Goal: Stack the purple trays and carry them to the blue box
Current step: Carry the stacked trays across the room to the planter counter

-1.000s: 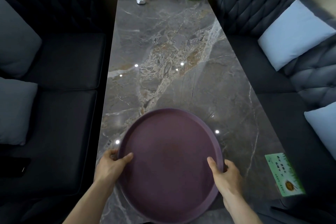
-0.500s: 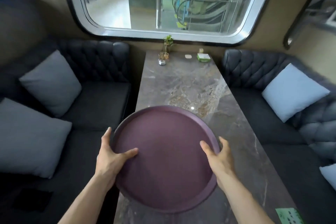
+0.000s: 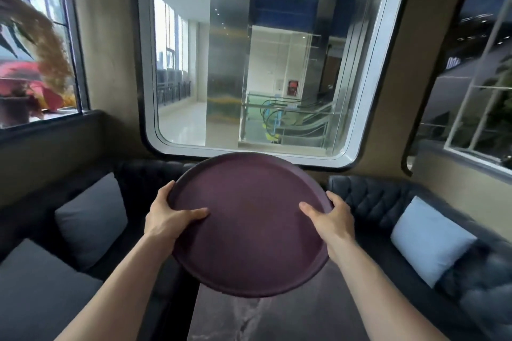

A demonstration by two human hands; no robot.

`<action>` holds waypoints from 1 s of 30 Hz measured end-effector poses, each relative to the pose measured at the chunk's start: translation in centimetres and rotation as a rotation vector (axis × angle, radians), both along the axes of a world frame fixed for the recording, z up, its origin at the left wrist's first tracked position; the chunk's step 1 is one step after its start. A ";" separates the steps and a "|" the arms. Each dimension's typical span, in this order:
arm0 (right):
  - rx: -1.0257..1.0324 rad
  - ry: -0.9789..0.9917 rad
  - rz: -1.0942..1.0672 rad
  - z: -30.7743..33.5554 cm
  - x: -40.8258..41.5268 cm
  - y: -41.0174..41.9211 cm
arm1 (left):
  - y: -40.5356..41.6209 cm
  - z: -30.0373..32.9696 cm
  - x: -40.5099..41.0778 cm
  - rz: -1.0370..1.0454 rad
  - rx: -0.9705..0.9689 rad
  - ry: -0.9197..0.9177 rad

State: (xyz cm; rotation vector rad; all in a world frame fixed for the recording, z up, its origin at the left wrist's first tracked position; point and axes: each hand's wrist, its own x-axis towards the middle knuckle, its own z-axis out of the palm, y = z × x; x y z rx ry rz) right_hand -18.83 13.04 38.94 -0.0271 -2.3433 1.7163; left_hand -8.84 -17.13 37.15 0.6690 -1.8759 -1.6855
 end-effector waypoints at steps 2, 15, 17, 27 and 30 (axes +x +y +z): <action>-0.011 0.029 0.002 1.5 0.0 0.8 | 0.7 1.4 -0.2 -0.002 0.002 0.022; -0.015 0.036 -0.173 4.2 0.8 17.0 | 16.2 3.2 -3.7 -0.150 0.064 0.044; -0.011 0.027 -0.223 4.1 1.5 20.7 | 19.7 2.9 -4.5 -0.204 0.078 0.043; -0.034 -0.012 -0.591 2.1 9.9 41.6 | 41.6 1.2 -8.2 -0.605 0.061 0.013; -0.047 0.023 -0.777 1.6 14.7 47.2 | 49.0 0.3 -8.4 -0.757 0.067 -0.006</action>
